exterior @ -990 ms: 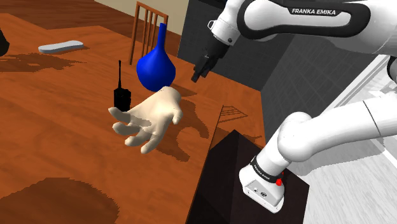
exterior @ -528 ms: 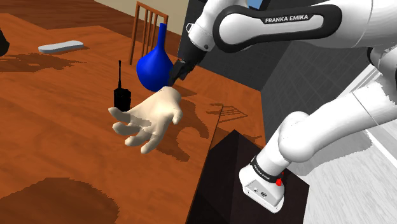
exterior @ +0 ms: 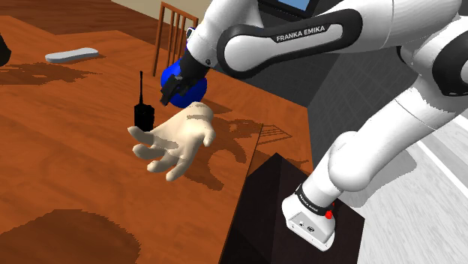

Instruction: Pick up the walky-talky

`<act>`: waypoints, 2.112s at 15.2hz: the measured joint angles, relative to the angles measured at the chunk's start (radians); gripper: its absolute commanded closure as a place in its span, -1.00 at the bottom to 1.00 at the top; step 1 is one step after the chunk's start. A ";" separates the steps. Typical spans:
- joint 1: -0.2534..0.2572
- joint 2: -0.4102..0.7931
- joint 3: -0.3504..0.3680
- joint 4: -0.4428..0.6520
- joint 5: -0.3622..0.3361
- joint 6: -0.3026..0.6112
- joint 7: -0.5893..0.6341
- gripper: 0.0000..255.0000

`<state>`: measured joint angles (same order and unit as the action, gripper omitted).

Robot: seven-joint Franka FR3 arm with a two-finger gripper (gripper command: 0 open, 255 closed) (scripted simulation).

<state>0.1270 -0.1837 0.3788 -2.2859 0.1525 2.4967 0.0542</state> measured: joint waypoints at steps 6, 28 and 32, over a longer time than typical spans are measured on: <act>0.007 0.183 0.064 0.132 -0.158 0.109 0.130 -1.00; 0.012 0.225 0.066 0.110 -0.201 0.176 0.162 1.00; 0.009 0.193 0.067 0.134 -0.170 0.123 0.138 1.00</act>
<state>0.1362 0.0094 0.4459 -2.1516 -0.0177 2.6198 0.1926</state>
